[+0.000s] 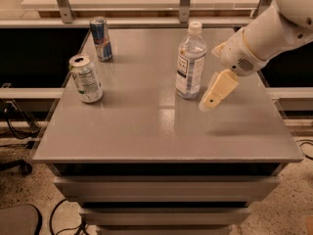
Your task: Knock blue plastic bottle over
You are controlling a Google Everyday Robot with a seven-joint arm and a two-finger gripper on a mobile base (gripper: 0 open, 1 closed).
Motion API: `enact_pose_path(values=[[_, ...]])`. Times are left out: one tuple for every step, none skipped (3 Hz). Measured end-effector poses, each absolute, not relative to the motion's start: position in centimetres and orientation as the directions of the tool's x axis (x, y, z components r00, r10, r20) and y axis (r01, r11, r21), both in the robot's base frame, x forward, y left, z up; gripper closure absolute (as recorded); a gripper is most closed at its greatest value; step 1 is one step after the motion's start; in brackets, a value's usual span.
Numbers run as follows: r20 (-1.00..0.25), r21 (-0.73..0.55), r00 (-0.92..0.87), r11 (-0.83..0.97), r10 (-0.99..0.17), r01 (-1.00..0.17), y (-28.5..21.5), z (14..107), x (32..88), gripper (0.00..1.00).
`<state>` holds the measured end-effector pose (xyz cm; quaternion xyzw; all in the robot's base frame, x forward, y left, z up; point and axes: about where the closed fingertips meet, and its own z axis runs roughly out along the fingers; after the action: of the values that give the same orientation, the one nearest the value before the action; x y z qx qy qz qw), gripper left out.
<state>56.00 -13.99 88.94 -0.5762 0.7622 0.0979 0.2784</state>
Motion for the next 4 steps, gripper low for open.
enact_pose_path(values=[[-0.607,-0.129,-0.206,0.35,-0.767,-0.928,-13.4,88.6,57.4,0.0],[-0.685,-0.073,-0.22,0.366,-0.695,-0.928,-12.3,88.7,58.4,0.0],[-0.771,-0.009,-0.225,0.363,-0.596,-0.932,-11.2,89.2,59.3,0.0],[-0.83,0.035,-0.216,0.338,-0.514,-0.94,-9.7,90.0,59.6,0.16]])
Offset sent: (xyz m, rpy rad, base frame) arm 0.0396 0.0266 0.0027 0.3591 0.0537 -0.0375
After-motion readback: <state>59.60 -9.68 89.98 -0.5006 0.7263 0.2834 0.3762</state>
